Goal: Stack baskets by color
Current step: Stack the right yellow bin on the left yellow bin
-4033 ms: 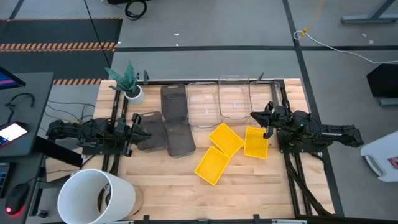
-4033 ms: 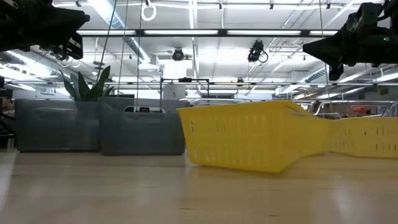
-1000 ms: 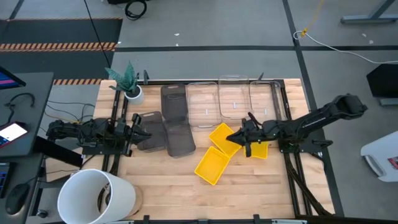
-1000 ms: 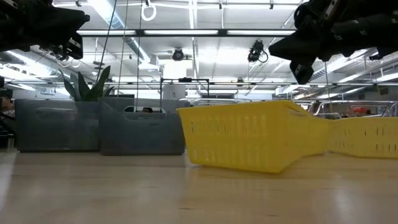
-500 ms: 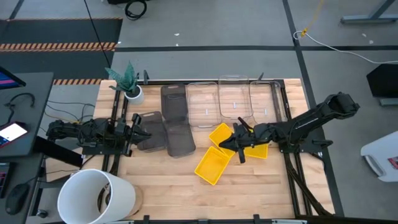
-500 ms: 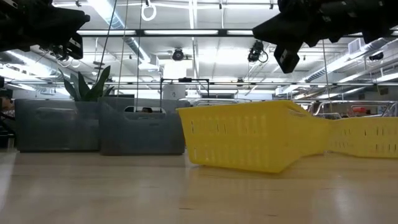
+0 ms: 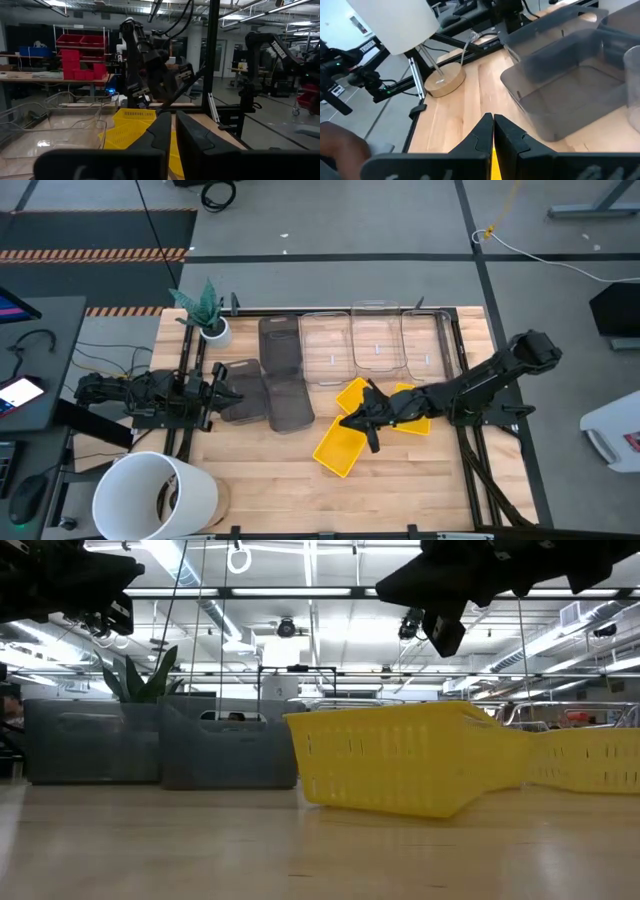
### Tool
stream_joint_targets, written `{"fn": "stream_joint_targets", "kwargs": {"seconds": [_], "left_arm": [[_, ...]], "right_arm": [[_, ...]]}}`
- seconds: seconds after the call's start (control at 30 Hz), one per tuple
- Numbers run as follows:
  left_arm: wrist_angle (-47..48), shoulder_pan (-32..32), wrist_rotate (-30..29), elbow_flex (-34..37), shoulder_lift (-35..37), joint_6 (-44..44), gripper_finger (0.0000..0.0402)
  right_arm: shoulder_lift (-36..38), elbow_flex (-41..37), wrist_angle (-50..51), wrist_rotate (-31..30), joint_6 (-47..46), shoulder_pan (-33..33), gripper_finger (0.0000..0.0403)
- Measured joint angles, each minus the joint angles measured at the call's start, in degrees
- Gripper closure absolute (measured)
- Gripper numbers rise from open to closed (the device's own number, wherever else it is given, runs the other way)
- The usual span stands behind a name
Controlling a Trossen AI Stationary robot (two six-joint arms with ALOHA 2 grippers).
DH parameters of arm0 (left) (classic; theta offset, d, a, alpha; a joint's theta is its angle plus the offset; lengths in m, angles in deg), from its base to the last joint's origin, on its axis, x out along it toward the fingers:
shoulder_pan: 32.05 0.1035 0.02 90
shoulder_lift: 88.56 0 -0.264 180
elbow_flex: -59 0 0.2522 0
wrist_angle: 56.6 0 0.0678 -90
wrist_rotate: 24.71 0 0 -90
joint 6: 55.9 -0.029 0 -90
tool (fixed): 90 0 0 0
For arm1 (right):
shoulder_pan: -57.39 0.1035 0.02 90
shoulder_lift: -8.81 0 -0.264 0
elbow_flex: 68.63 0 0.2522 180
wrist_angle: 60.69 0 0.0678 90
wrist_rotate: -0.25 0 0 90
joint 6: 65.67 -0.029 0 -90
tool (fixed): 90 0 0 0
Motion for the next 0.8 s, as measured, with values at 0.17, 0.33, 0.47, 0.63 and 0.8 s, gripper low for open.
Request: {"fn": "stream_joint_targets", "kwargs": {"seconds": [0.17,0.33,0.47,0.63,0.8], "left_arm": [[0.01,0.00,-0.01,0.00,-0.02,0.00,0.0368],[0.02,0.02,-0.01,0.00,0.00,0.00,0.0373],[0.01,0.02,-0.01,0.00,0.00,0.00,0.0370],[0.00,0.02,-0.01,0.00,0.00,0.00,0.0364],[0.00,0.00,0.02,0.00,-0.01,0.00,0.0364]], "right_arm": [[-3.47,4.05,2.25,-0.02,-1.26,1.80,0.0384],[-6.26,10.74,13.18,-2.41,-4.46,3.12,0.0384],[-9.17,17.86,27.13,-2.47,-8.22,3.50,0.0384],[-11.74,26.84,47.29,-2.37,-14.22,3.50,0.0383],[-12.74,34.42,68.60,-0.52,-18.53,3.46,0.0371]]}}
